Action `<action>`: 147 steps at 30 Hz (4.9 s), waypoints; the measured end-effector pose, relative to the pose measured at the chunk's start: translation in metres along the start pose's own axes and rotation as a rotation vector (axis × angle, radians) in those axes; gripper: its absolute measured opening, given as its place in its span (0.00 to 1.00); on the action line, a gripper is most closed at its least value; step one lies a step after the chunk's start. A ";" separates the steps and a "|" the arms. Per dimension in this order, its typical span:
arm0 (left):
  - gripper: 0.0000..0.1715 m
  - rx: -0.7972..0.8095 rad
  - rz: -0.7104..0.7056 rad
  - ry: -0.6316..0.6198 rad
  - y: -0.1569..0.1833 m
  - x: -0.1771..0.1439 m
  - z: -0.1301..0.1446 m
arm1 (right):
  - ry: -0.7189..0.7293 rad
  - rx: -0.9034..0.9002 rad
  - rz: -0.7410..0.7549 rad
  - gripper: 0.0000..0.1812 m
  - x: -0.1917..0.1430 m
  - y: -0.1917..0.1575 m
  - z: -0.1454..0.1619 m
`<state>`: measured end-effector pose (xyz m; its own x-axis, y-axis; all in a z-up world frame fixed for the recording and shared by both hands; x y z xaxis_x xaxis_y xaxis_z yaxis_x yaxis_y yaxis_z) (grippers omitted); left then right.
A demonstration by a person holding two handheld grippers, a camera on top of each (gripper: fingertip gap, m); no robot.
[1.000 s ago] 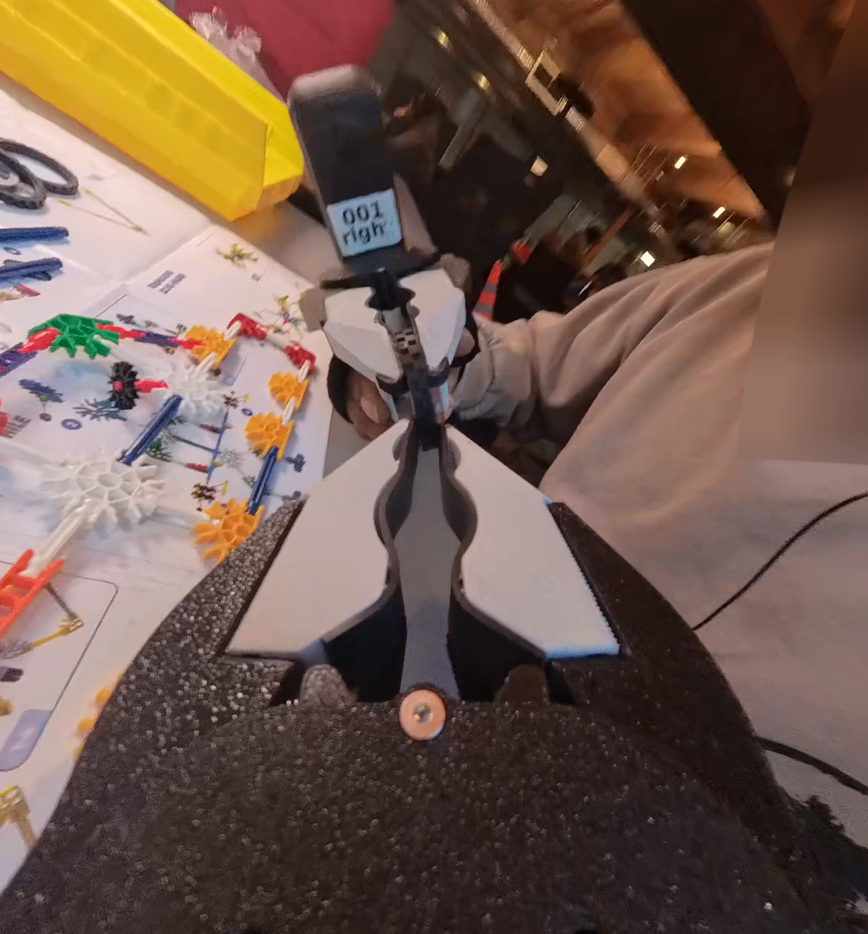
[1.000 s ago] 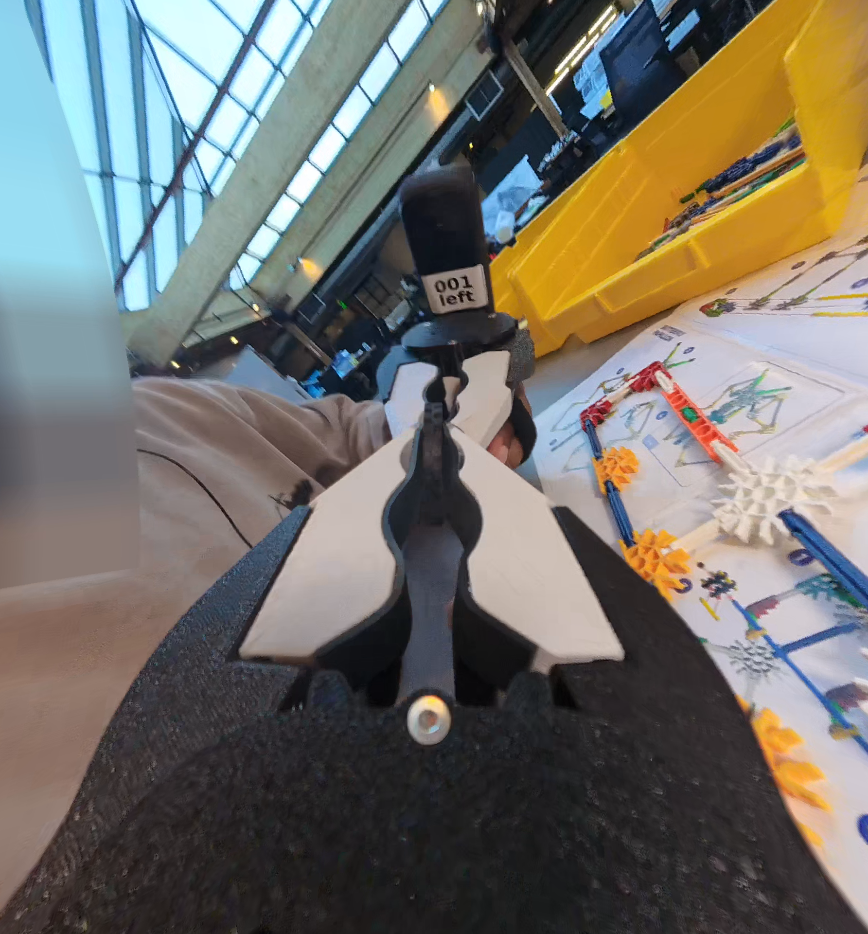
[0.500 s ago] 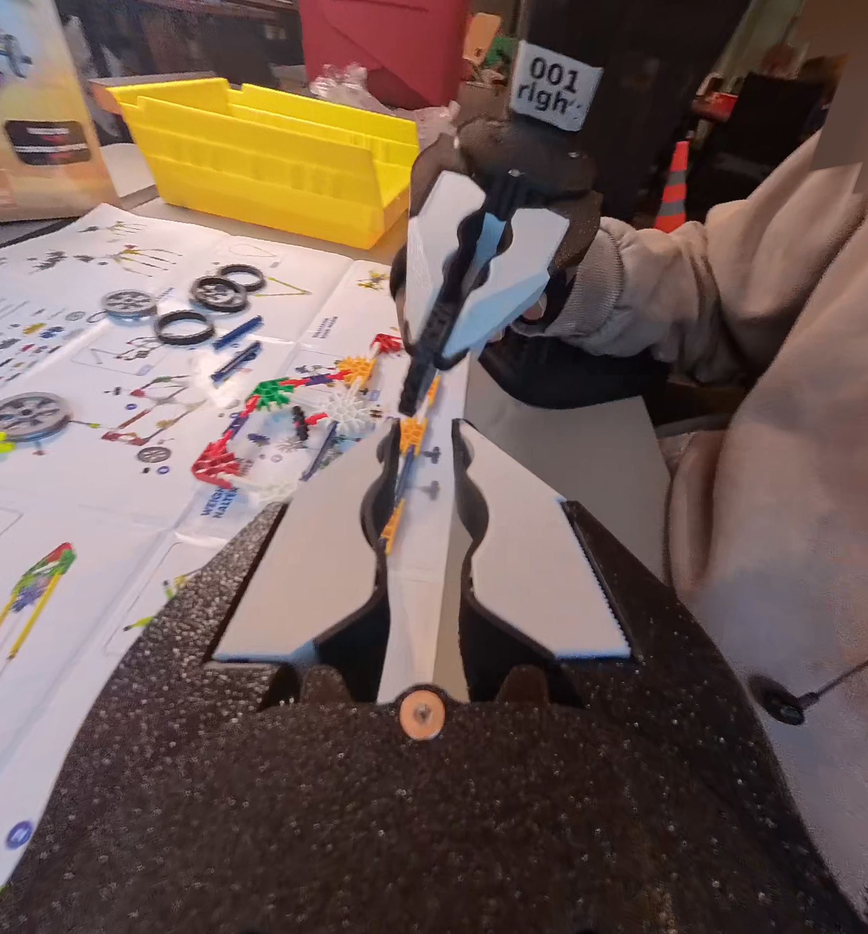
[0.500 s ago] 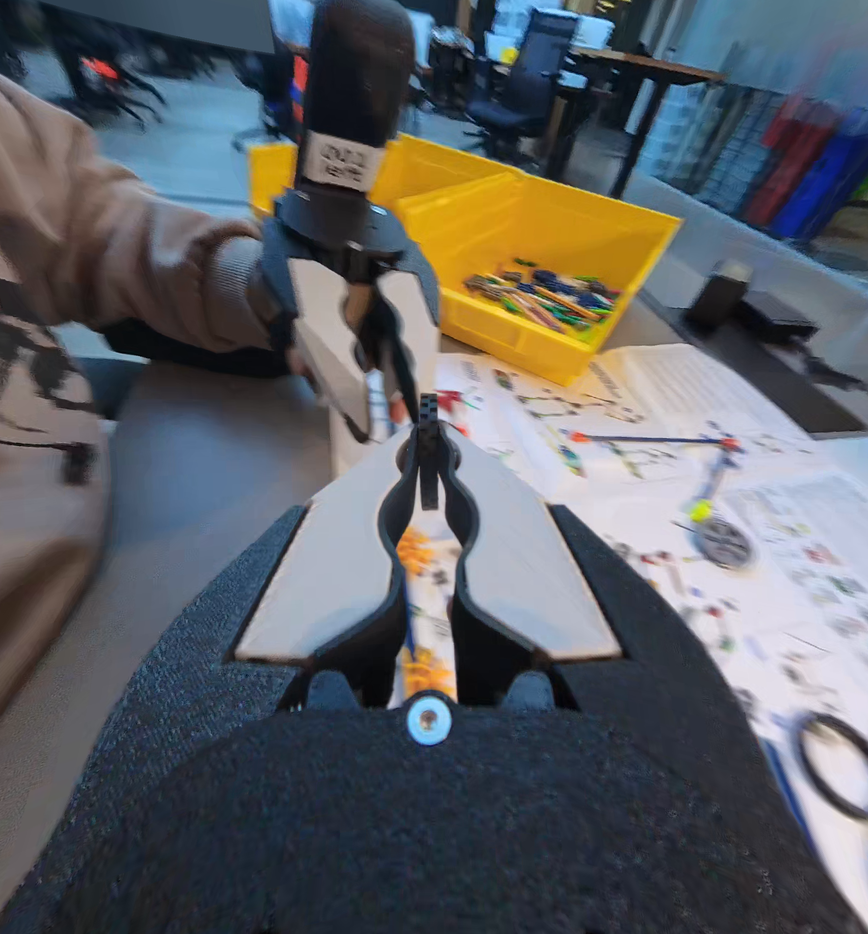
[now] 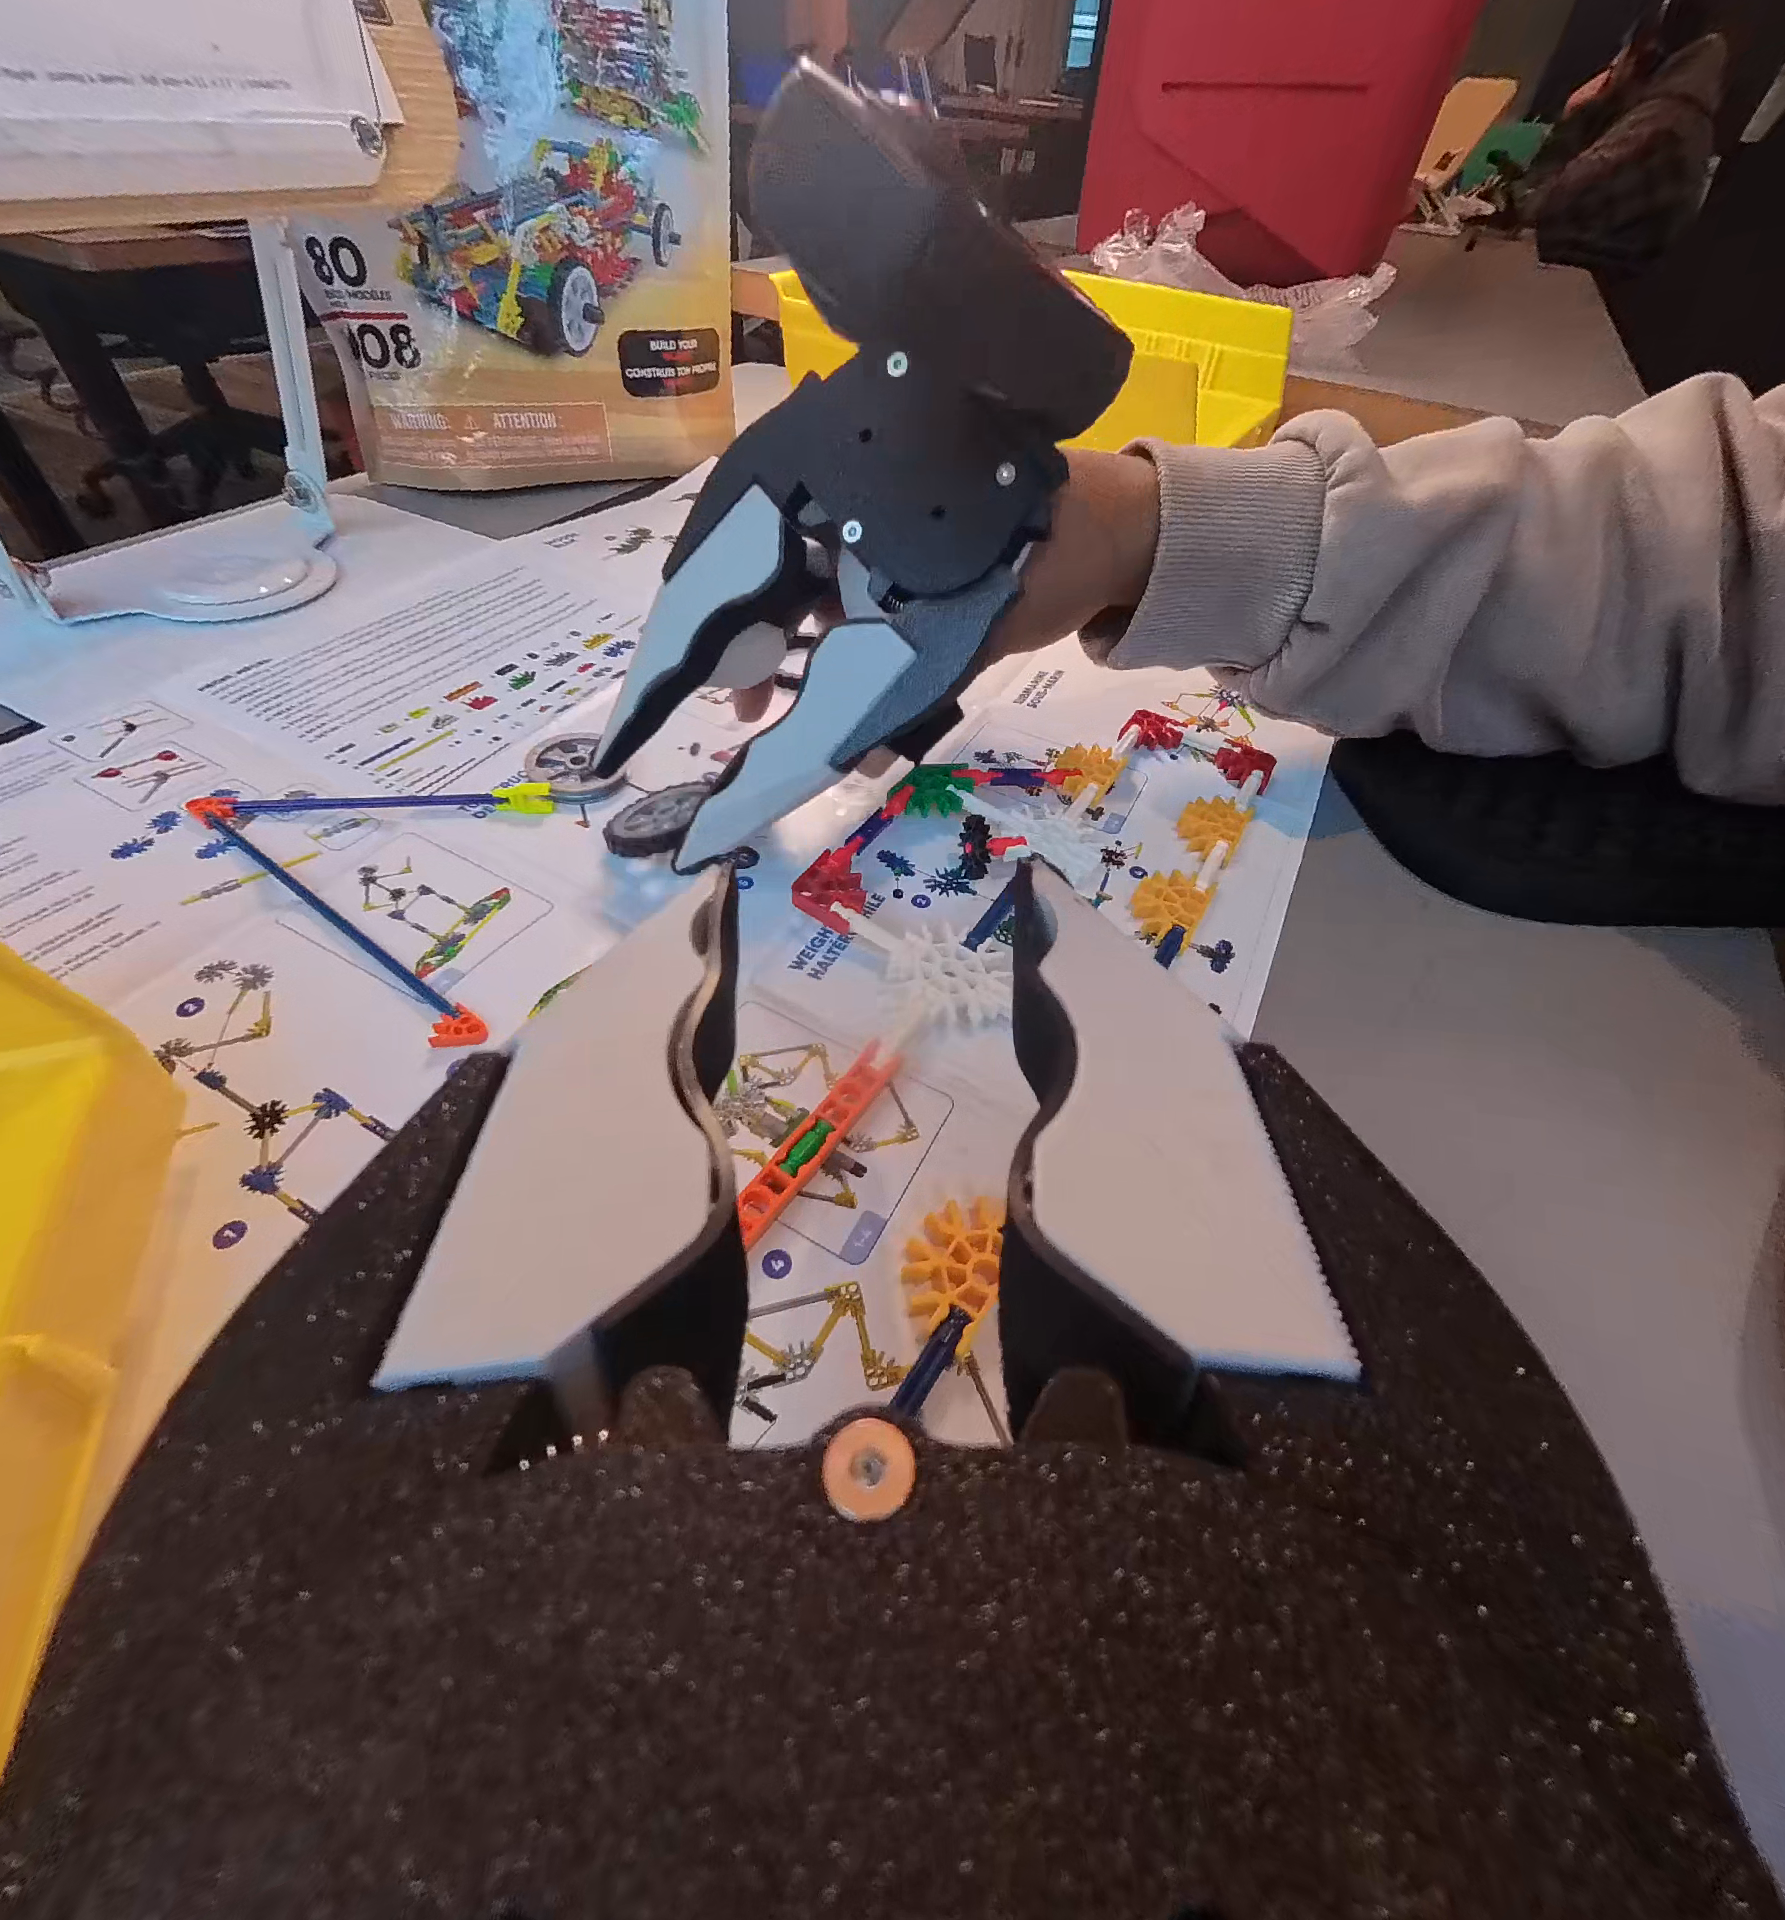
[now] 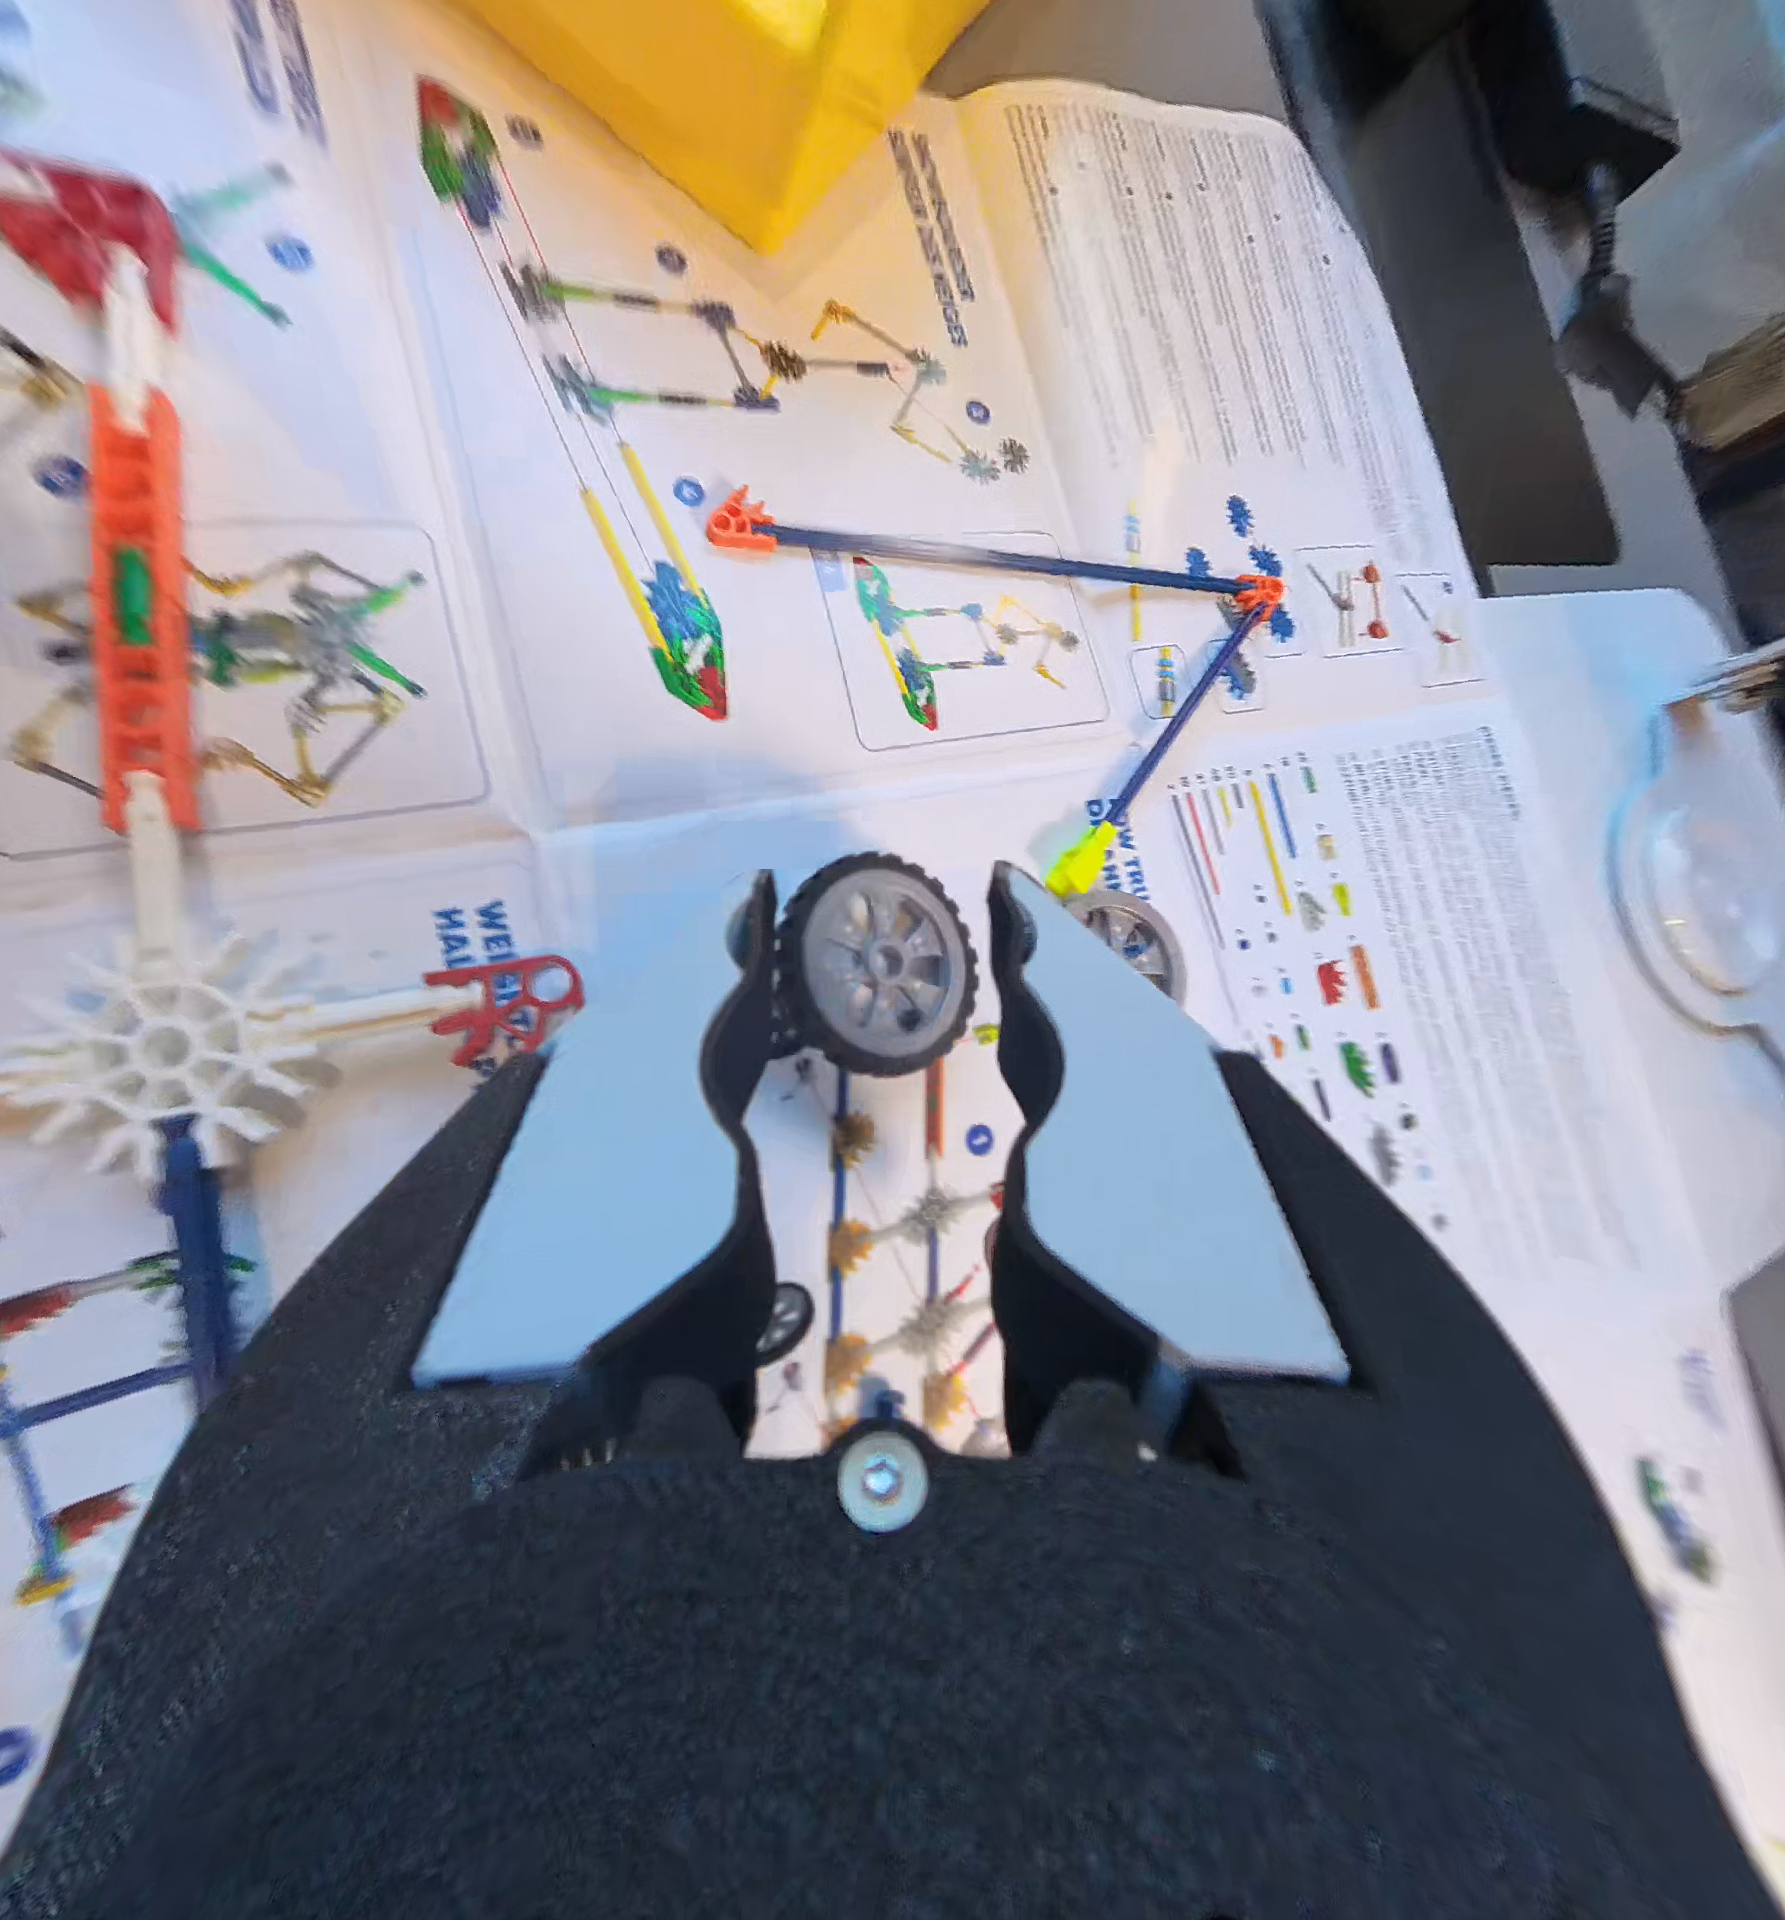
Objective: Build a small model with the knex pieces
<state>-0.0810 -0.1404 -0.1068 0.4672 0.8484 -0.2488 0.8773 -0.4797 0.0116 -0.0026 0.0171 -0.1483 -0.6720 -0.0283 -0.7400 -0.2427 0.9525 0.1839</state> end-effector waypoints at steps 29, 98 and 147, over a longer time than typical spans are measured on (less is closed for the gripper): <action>0.30 0.044 -0.156 -0.015 -0.029 0.000 0.002 | 0.141 0.524 0.122 0.29 -0.111 0.035 0.108; 0.23 0.326 0.091 -0.127 0.042 0.016 0.022 | 0.167 0.513 0.301 0.28 -0.105 0.020 0.105; 0.18 0.477 0.386 -0.164 0.072 -0.002 0.039 | 0.029 -0.150 -0.295 0.22 -0.050 -0.163 0.023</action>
<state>-0.0232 -0.1857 -0.1428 0.6838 0.5675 -0.4587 0.4860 -0.8231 -0.2937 0.0868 -0.1300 -0.1566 -0.5769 -0.3069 -0.7570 -0.5285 0.8468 0.0595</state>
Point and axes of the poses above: each gripper's, where its closed fingertips meet, x out along the fingers, z out of its underside, y = z × x across the jaws, the point moved 6 cm from there along -x, back along the fingers, and after that the axes turned 13 degrees about -z, right-handed, at the moved point
